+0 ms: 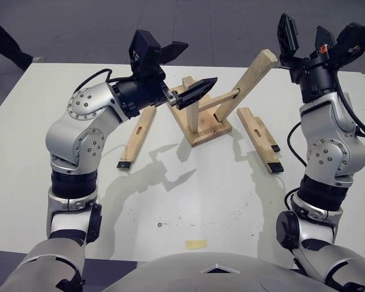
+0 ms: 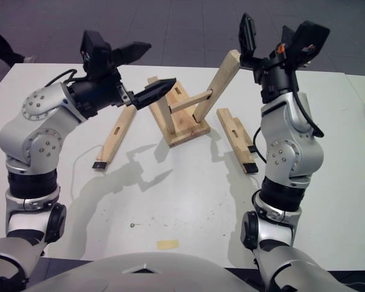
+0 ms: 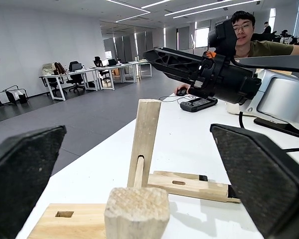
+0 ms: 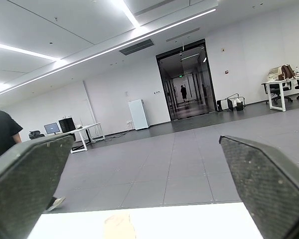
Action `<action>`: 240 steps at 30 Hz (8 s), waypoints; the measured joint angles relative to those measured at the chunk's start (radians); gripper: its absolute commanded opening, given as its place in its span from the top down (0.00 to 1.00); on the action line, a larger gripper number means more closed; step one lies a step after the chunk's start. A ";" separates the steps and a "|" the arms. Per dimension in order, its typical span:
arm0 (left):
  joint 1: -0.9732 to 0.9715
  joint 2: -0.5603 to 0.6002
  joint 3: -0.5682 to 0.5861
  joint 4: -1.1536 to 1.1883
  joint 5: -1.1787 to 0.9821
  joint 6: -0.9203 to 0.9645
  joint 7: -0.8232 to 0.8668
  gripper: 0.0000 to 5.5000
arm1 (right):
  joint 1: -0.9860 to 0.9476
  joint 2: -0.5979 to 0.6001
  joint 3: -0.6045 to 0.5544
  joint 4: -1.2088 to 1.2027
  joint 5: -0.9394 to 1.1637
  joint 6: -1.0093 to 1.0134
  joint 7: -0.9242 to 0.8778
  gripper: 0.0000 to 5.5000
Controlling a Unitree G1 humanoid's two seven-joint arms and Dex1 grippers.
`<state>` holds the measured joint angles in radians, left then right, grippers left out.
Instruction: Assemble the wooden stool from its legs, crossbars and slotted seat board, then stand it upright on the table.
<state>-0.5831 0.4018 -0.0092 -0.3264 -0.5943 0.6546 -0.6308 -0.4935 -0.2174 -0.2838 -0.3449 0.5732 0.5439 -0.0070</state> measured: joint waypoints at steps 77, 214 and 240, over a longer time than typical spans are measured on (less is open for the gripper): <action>-0.073 -0.046 0.168 0.178 0.056 -0.026 0.368 0.02 | -0.076 0.008 -0.137 0.099 0.265 -0.014 0.153 0.02; 0.032 -0.074 -0.093 0.271 0.402 -0.168 0.105 0.02 | 0.103 -0.425 0.109 0.202 -0.040 -0.152 0.812 0.49; 0.038 -0.077 -0.096 0.248 0.399 -0.143 0.099 0.02 | 0.182 -0.283 -0.065 -0.017 0.099 -0.105 0.438 0.02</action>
<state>-0.5453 0.3248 -0.1054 -0.0787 -0.1951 0.5114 -0.5318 -0.3118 -0.5001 -0.3485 -0.3617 0.6726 0.4385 0.4313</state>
